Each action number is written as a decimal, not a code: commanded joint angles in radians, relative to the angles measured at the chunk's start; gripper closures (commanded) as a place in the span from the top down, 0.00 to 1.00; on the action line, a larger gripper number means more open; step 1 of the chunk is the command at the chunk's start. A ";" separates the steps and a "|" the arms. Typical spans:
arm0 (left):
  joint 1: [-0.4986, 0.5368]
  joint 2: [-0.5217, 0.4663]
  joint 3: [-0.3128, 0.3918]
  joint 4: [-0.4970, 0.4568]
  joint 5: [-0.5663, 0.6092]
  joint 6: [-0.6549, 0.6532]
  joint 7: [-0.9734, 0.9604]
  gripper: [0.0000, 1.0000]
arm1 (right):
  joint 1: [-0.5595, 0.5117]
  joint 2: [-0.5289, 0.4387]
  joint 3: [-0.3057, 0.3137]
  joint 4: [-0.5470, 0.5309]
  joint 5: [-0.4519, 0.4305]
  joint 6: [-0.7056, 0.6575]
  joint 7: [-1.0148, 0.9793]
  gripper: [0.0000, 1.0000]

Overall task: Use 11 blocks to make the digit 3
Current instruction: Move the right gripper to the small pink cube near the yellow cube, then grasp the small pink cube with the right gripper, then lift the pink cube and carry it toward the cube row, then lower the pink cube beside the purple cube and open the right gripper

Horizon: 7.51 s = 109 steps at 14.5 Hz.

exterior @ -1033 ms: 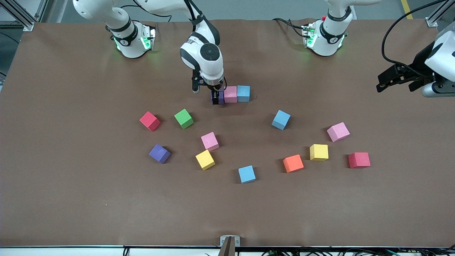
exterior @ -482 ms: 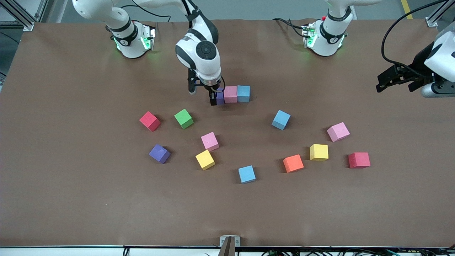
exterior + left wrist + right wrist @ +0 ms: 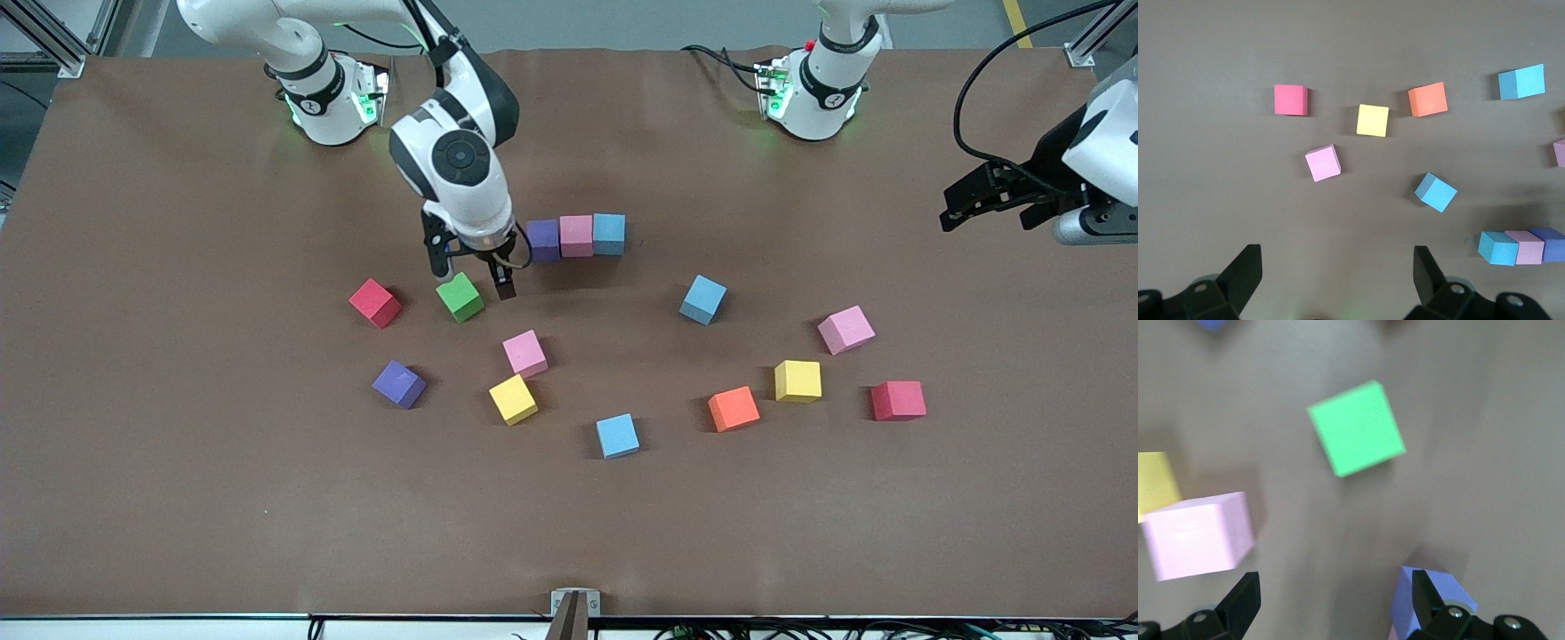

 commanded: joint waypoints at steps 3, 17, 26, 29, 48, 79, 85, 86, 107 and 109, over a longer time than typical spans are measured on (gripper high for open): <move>0.006 0.000 0.000 -0.003 -0.023 0.012 0.009 1.00 | -0.073 0.095 0.011 0.164 0.008 -0.064 -0.280 1.00; 0.008 0.000 0.002 -0.003 -0.029 0.012 0.009 1.00 | -0.084 0.427 0.011 0.451 0.000 -0.035 -0.329 1.00; 0.009 0.003 0.006 -0.003 -0.049 0.012 0.007 1.00 | -0.085 0.462 0.011 0.492 0.002 0.002 -0.314 0.98; 0.013 0.003 0.008 -0.003 -0.048 0.012 0.009 1.00 | -0.073 0.456 0.011 0.512 -0.007 -0.001 -0.312 1.00; 0.014 0.008 0.008 -0.003 -0.046 0.017 0.007 1.00 | -0.081 0.458 0.010 0.485 -0.007 -0.036 -0.406 0.92; 0.013 0.005 0.002 -0.002 -0.037 0.021 -0.008 1.00 | 0.077 0.181 0.014 0.026 -0.095 0.161 -1.186 0.03; 0.013 0.005 0.002 -0.002 -0.037 0.021 -0.008 1.00 | 0.114 0.197 0.014 0.021 -0.095 0.175 -1.185 0.03; 0.013 0.006 0.002 -0.002 -0.037 0.021 -0.008 1.00 | 0.120 0.197 0.014 0.024 -0.095 0.172 -1.176 0.03; 0.014 0.003 0.003 -0.003 -0.041 0.012 0.000 1.00 | 0.166 0.224 0.014 0.035 -0.087 0.163 -1.097 0.03; 0.014 0.003 0.003 -0.002 -0.041 0.012 0.000 1.00 | 0.168 0.224 0.014 0.035 -0.087 0.155 -1.094 0.03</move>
